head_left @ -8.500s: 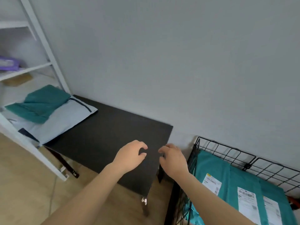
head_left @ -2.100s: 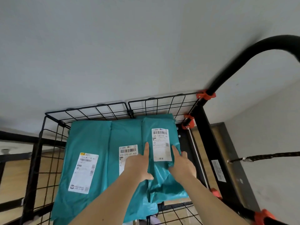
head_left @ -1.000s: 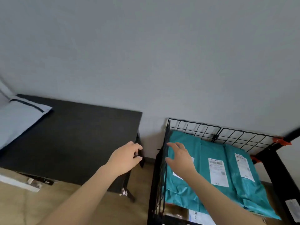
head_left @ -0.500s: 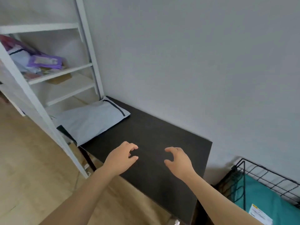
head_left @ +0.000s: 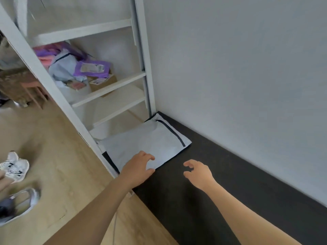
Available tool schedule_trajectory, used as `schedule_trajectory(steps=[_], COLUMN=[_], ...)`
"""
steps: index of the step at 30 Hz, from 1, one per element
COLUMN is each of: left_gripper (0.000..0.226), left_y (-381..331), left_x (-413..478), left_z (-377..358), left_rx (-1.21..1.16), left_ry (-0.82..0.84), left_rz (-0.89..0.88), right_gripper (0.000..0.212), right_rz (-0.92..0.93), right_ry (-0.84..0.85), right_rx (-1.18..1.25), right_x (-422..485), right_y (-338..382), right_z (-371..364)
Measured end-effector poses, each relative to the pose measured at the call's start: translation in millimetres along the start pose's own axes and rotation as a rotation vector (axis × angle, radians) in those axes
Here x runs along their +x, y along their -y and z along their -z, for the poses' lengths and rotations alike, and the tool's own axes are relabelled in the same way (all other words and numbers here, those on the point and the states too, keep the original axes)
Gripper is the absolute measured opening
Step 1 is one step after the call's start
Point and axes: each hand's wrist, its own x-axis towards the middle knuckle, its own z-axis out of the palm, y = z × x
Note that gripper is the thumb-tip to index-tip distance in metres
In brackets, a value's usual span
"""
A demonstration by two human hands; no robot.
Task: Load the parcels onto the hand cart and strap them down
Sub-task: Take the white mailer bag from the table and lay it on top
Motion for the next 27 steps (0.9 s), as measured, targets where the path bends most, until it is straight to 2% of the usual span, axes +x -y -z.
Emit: schedule_trajectory(steps=[6,12,17,19,21,23,27], left_gripper=[0.046,0.056,0.077,0.094,0.107,0.107,0.104], left_y=[61.1,124.3,160.7,169.7,177.1,181.9,180.3], left_x=[55.0,122.8,178.8,190.3,197.4,204.1,216.2], left_z=[12.9,43.9,54.8,54.3,52.0,48.8,44.6], left_rx=[-0.014,0.038,0.038,-0.05,-0.239,-0.411,-0.576], left_ry=[0.063,0.12,0.185,0.277,0.386,0.449,0.458], left_rz=[-0.004,-0.046,0.046,0.114,0.207,0.27,0.278], right_gripper=[0.037,0.035,0.037,0.037,0.038,0.04,0.046], right_rz=[-0.082,-0.199,-0.266,-0.299,-0.329,-0.359,-0.405], right_ry=[0.062,0.01,-0.046,-0.067,-0.091,-0.116,-0.14], right_rx=[0.0,0.066,0.109,0.114,0.107,0.109,0.11], right_x=[43.4,70.9,92.7,96.4,98.1,100.9,103.8], right_y=[33.8,75.7,105.6,115.1,121.4,124.9,134.8], right_z=[-22.8,-41.7,-61.3,-69.3,-75.3,-77.1,-75.3])
